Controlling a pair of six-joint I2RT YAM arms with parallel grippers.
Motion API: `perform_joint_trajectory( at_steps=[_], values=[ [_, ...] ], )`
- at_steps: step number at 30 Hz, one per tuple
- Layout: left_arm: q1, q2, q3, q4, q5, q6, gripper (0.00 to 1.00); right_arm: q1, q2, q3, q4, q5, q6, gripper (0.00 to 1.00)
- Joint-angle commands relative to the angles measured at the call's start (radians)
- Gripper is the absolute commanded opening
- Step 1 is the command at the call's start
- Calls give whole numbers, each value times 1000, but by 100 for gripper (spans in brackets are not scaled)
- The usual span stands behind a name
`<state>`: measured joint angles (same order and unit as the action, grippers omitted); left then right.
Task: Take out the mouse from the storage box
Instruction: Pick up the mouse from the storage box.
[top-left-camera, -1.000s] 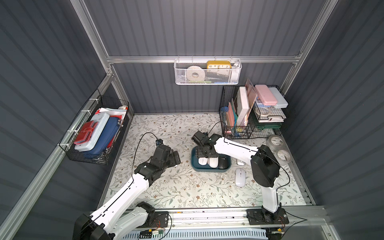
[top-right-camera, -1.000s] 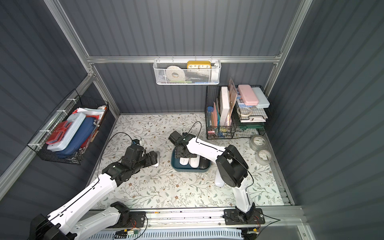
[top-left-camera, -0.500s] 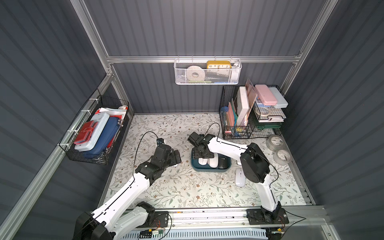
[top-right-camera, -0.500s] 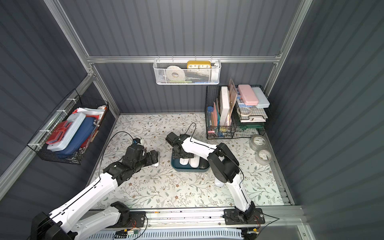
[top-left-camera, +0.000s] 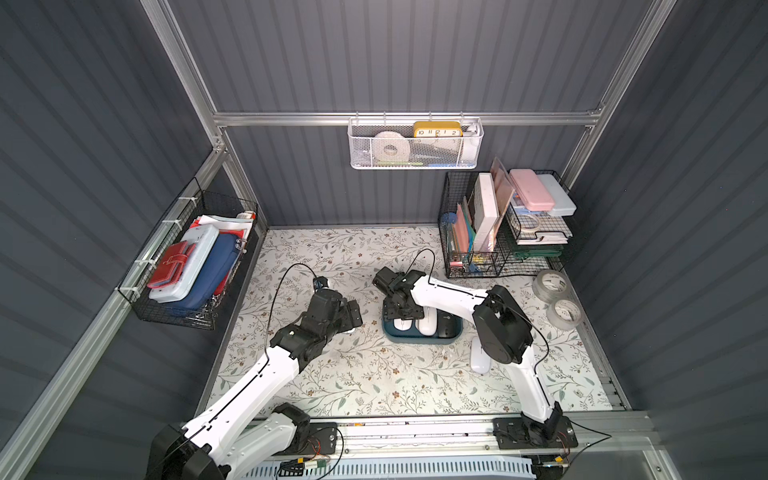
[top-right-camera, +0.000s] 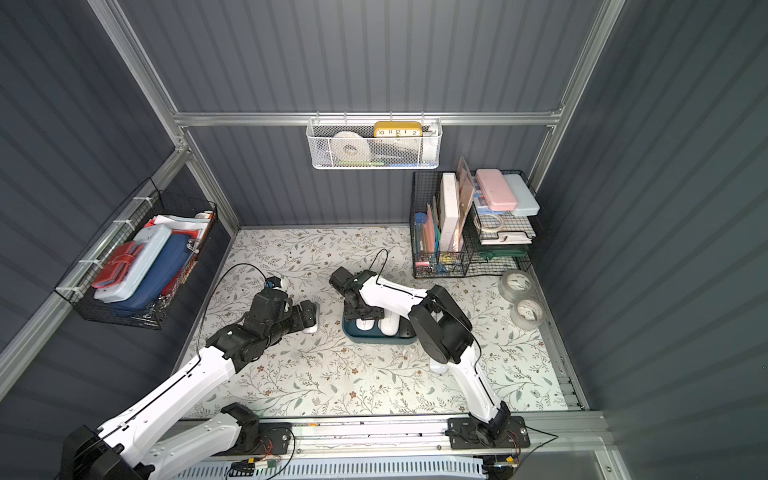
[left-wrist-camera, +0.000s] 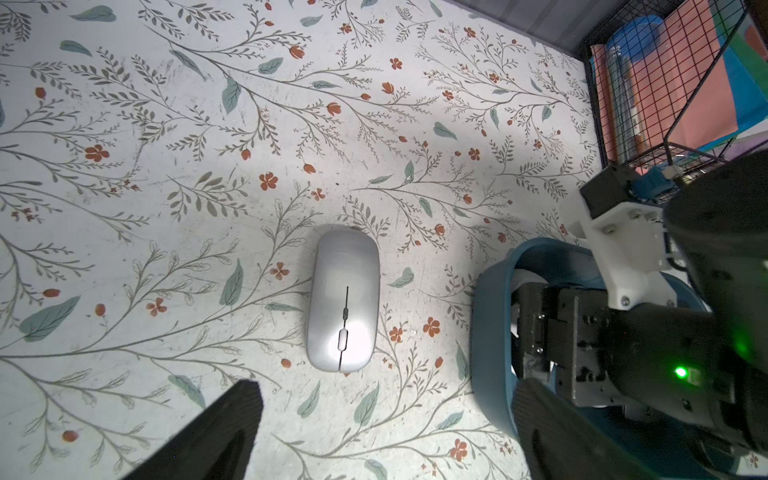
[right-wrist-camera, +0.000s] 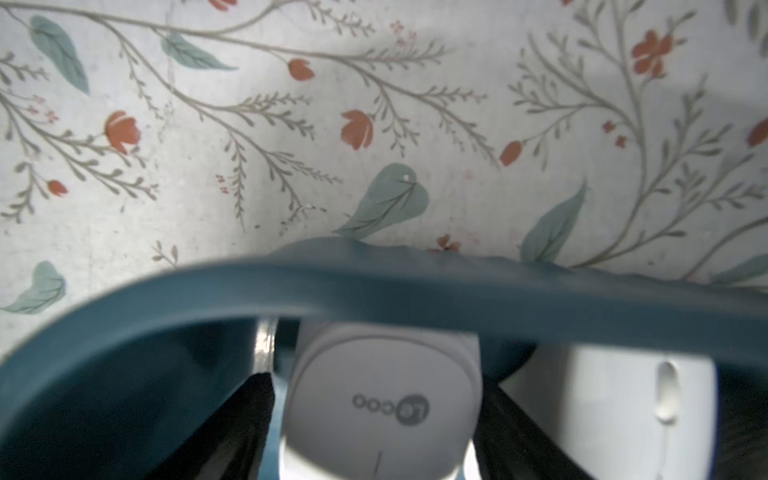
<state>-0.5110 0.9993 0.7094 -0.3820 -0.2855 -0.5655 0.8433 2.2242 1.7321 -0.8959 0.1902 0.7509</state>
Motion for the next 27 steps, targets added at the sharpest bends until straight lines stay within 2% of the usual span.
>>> perform_joint_trajectory(
  at_steps=[1, 5, 12, 22, 27],
  values=[
    [-1, -18, -8, 2, -8, 13, 99, 8, 18, 14, 1, 6, -1, 75],
    [-1, -28, -10, -9, -9, 7, 99, 8, 18, 13, 1, 13, -2, 75],
    [-1, -44, -10, -24, -8, -5, 99, 13, -26, -12, 9, 25, -8, 63],
    [-1, -48, 0, -34, -7, -11, 99, 22, -185, -75, 23, 91, -29, 60],
    [-1, -63, 13, -69, -51, -28, 99, 52, -245, -80, -4, 91, -45, 60]
  ],
)
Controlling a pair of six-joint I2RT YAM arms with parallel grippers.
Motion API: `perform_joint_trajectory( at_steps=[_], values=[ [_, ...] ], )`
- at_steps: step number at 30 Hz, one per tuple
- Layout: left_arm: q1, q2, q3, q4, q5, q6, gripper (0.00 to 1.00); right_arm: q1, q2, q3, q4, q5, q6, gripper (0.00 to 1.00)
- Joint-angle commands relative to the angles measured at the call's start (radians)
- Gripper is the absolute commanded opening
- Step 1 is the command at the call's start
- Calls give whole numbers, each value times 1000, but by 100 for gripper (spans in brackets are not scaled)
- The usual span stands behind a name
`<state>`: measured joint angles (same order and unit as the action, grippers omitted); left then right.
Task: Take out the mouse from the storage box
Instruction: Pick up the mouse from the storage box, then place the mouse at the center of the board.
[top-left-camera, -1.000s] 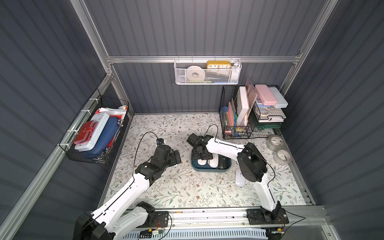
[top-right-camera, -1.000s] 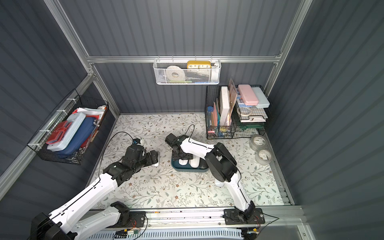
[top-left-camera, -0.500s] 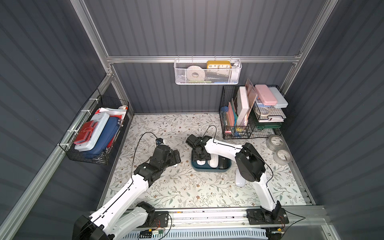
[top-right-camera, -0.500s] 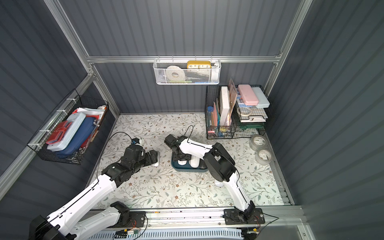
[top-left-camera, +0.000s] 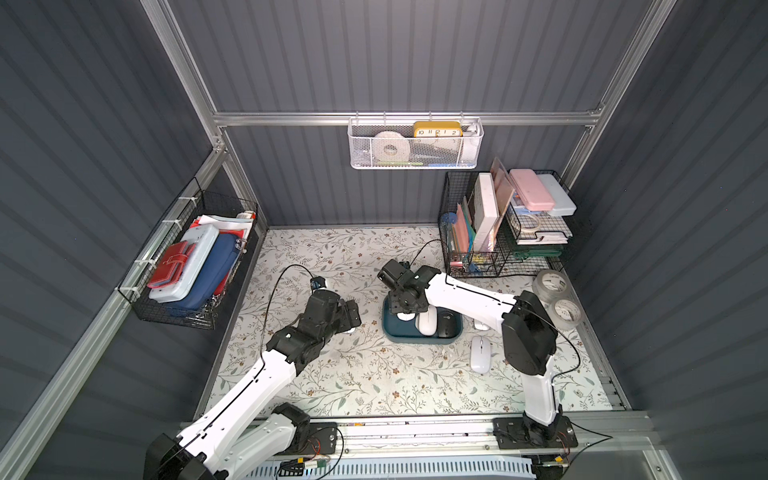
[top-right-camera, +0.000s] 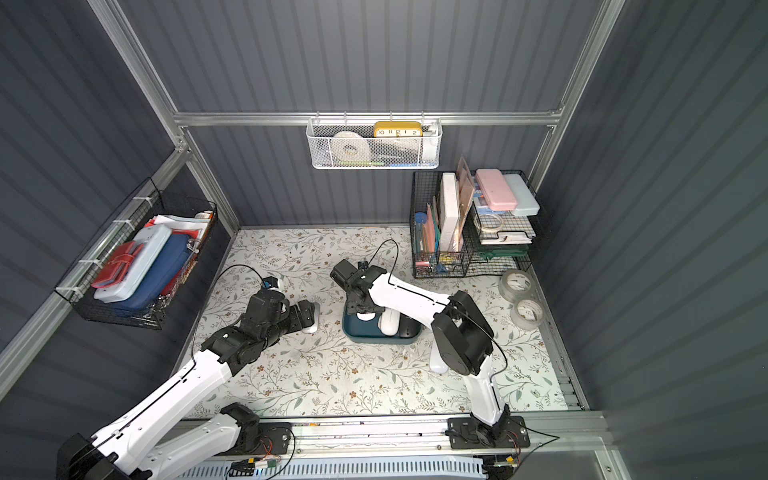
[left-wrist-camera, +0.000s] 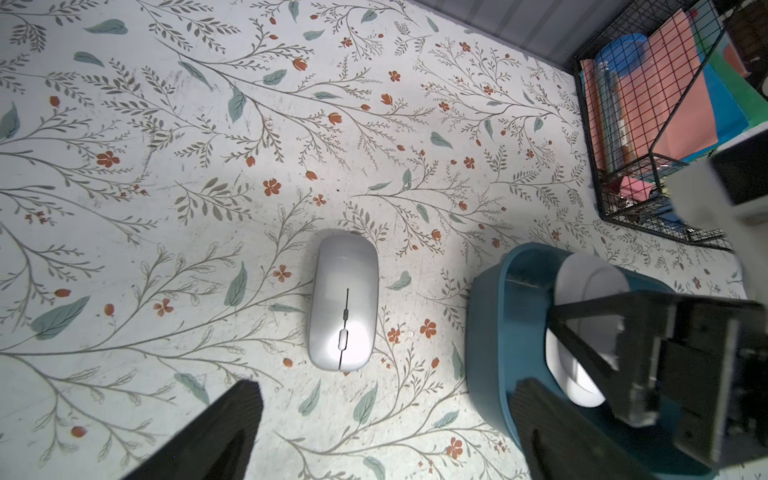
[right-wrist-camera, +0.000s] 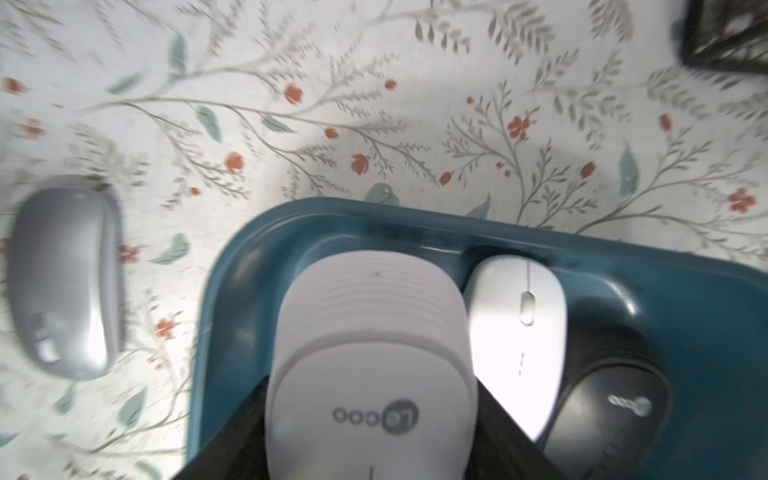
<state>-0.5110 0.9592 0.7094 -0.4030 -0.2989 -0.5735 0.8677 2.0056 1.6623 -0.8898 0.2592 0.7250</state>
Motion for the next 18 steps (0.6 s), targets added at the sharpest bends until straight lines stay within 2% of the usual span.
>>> perform_joint_trajectory(
  at_steps=[1, 9, 18],
  values=[
    [-1, -29, 12, -58, -54, -27, 99, 37, -38, -13, -14, 22, -21, 60],
    [-1, -149, 4, -158, -202, -85, 99, 171, -98, -35, -20, 21, -48, 60],
    [-1, -263, 80, -272, -327, -94, 99, 280, 11, 21, 28, -12, -62, 60]
  ],
)
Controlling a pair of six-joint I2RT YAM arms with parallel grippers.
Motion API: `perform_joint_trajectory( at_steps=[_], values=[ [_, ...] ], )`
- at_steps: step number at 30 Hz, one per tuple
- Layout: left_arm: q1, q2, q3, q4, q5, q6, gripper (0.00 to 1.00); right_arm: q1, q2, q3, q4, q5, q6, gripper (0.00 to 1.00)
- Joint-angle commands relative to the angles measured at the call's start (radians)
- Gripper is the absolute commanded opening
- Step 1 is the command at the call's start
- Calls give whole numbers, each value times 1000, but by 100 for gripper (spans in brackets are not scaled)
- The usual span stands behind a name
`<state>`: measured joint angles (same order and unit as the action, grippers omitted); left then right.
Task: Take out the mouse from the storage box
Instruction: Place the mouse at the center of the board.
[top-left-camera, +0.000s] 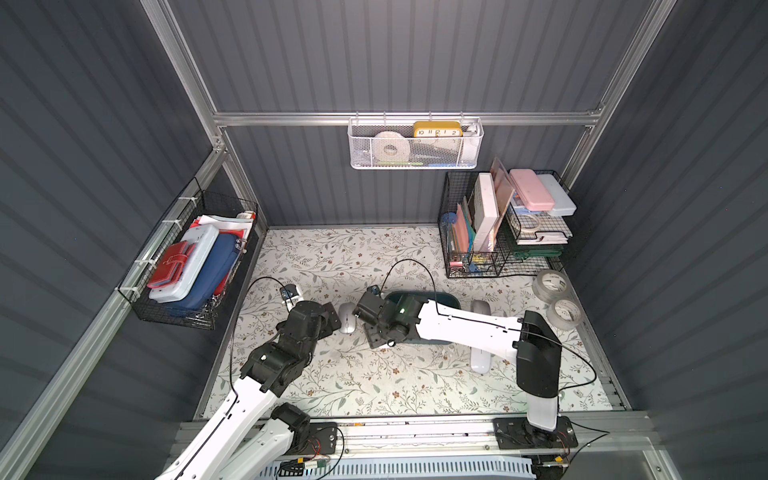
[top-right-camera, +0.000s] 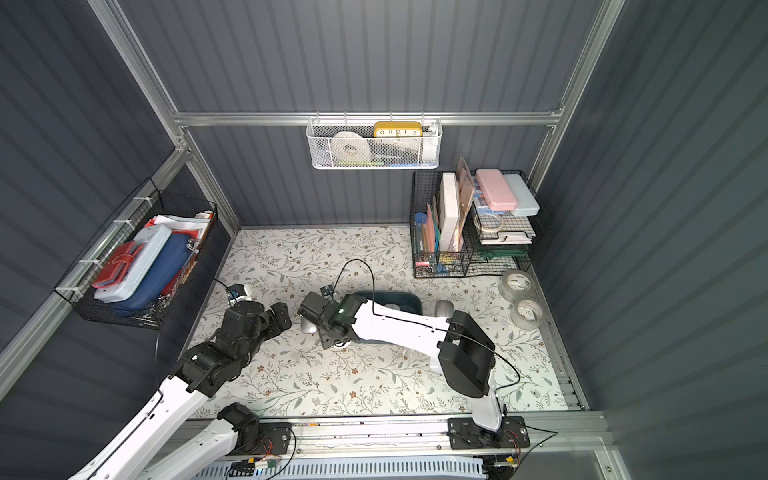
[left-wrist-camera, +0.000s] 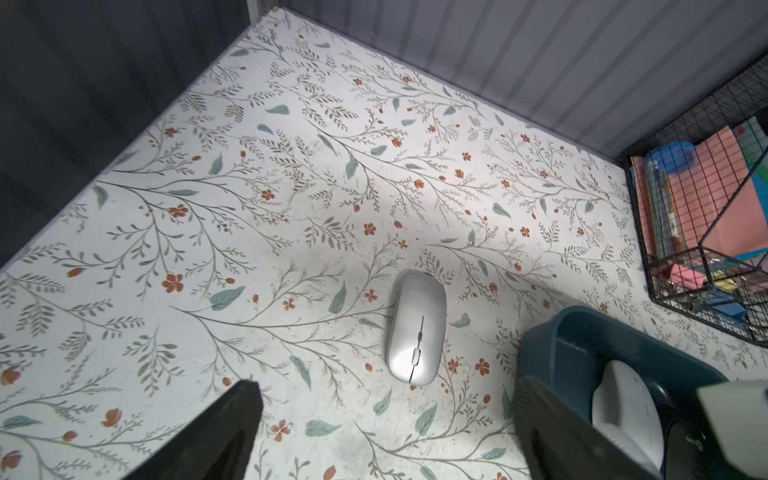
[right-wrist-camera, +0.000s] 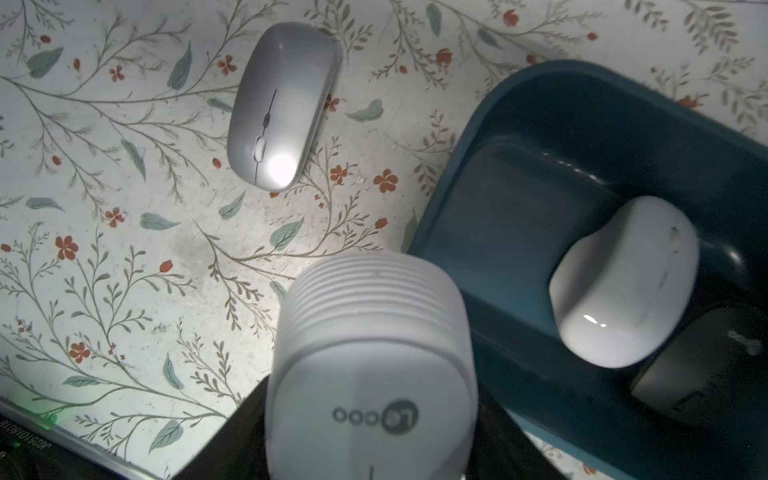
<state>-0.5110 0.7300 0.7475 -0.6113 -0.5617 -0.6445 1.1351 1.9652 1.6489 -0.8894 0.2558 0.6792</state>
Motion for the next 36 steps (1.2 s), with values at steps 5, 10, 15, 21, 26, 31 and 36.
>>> perform_joint_trajectory(
  at_steps=[5, 10, 15, 21, 26, 31, 36],
  values=[
    [-1, -90, 75, -85, -58, -27, 99, 56, 146, 122, 21, -38, -35, 60],
    [-1, -127, 97, -110, -72, -36, 99, 72, 225, 186, 2, -66, -49, 60],
    [-1, -142, 95, -103, -58, -37, 99, 74, 290, 233, -16, -89, -57, 60],
    [-1, -125, 99, -94, -50, -25, 99, 74, 356, 288, -53, -97, -55, 60],
    [-1, -101, 95, -81, -40, -21, 99, 76, 416, 357, -104, -119, -59, 61],
    [-1, -84, 91, -73, -23, -17, 99, 76, 428, 361, -106, -127, -58, 66],
    [-1, -83, 91, -77, -32, -23, 99, 77, 413, 354, -107, -119, -55, 75]
  ],
)
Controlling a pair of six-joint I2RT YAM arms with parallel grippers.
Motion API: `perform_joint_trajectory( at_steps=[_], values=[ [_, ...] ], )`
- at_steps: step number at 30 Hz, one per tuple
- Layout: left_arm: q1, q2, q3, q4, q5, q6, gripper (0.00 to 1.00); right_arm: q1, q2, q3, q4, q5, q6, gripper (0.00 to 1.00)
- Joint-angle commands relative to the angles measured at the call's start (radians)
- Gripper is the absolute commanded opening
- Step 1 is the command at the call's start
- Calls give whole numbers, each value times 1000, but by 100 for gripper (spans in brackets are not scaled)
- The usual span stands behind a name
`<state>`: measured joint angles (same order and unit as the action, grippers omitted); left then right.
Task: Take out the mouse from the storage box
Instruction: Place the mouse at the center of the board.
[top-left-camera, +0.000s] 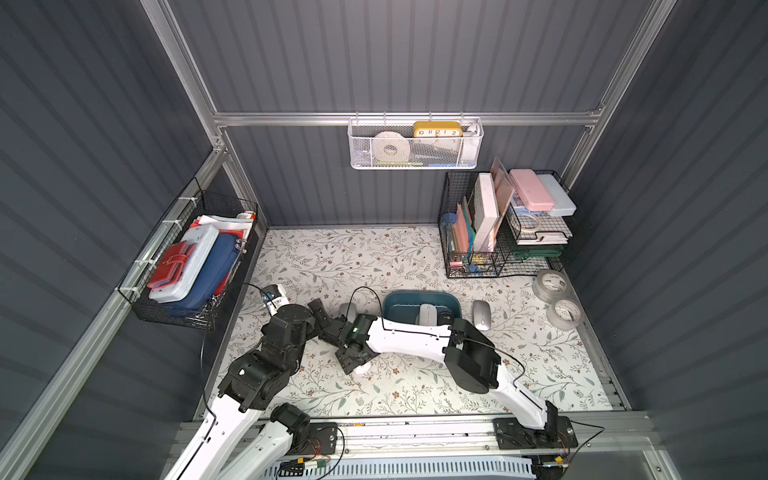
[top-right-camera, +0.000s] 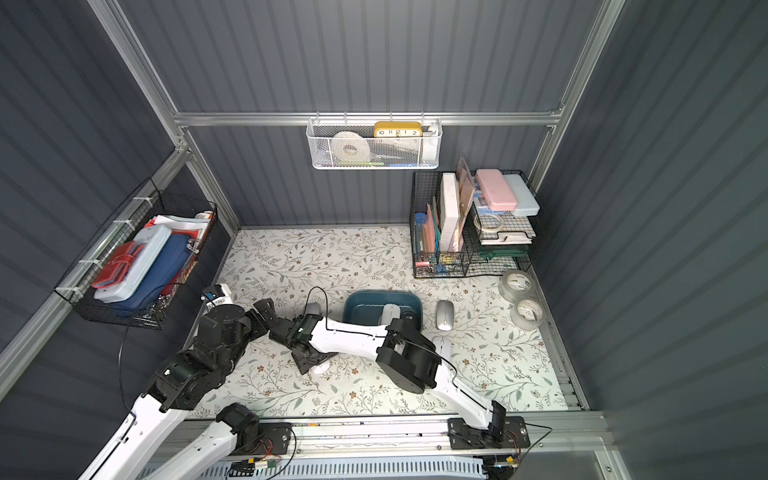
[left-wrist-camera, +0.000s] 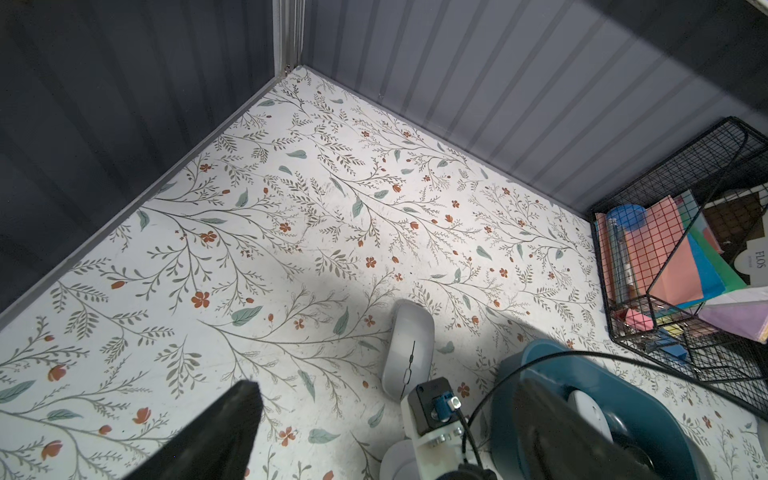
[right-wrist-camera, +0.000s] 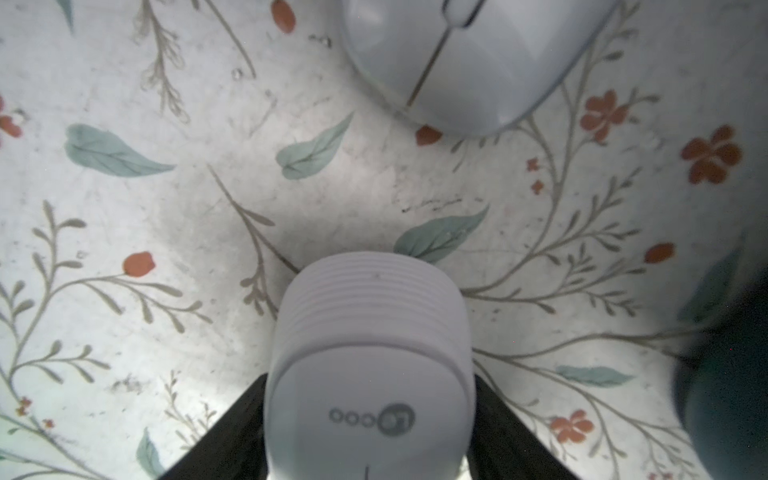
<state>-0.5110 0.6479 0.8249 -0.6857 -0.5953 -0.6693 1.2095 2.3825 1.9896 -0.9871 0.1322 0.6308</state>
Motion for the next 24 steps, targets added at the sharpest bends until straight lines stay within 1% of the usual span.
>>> perform_joint_trajectory(
  at_steps=[1, 6, 11, 14, 17, 22, 24],
  values=[
    [-1, -1, 15, -6, -1, 0, 99, 1, -12, 9, -8, 7, -8, 76],
    [-1, -6, 31, -27, -9, -8, 100, -3, -87, -61, 29, 42, 9, 77],
    [-1, -33, 44, -34, 2, -9, 99, -8, -243, -200, 131, 74, -1, 78],
    [-1, -40, 55, -30, 27, -2, 99, -11, -344, -252, 140, 127, -1, 78],
    [-1, -35, 68, -5, 75, 19, 99, -24, -438, -306, 137, 184, 8, 79],
    [-1, 18, 107, 1, 115, 10, 99, -48, -619, -445, 178, 301, 14, 79],
    [-1, 45, 112, 15, 152, 22, 99, -53, -692, -516, 213, 354, 14, 80]
  ],
)
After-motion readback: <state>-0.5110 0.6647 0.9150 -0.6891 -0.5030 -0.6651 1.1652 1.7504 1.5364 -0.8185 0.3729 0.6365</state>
